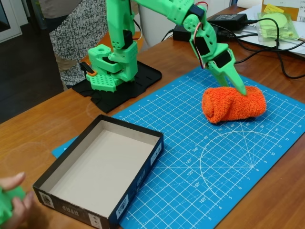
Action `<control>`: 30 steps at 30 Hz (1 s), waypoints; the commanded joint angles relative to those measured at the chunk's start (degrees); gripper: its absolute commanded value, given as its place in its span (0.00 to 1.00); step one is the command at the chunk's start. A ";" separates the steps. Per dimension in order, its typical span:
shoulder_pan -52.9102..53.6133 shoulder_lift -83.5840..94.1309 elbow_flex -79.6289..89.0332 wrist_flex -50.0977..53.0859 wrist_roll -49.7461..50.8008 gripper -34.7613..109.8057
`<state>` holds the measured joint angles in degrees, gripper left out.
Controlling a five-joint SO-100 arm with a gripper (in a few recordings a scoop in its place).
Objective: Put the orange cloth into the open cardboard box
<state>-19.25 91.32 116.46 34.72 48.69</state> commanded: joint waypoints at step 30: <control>-1.41 -12.92 -14.50 9.67 -10.63 0.24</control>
<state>-18.98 76.11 101.60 41.31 37.44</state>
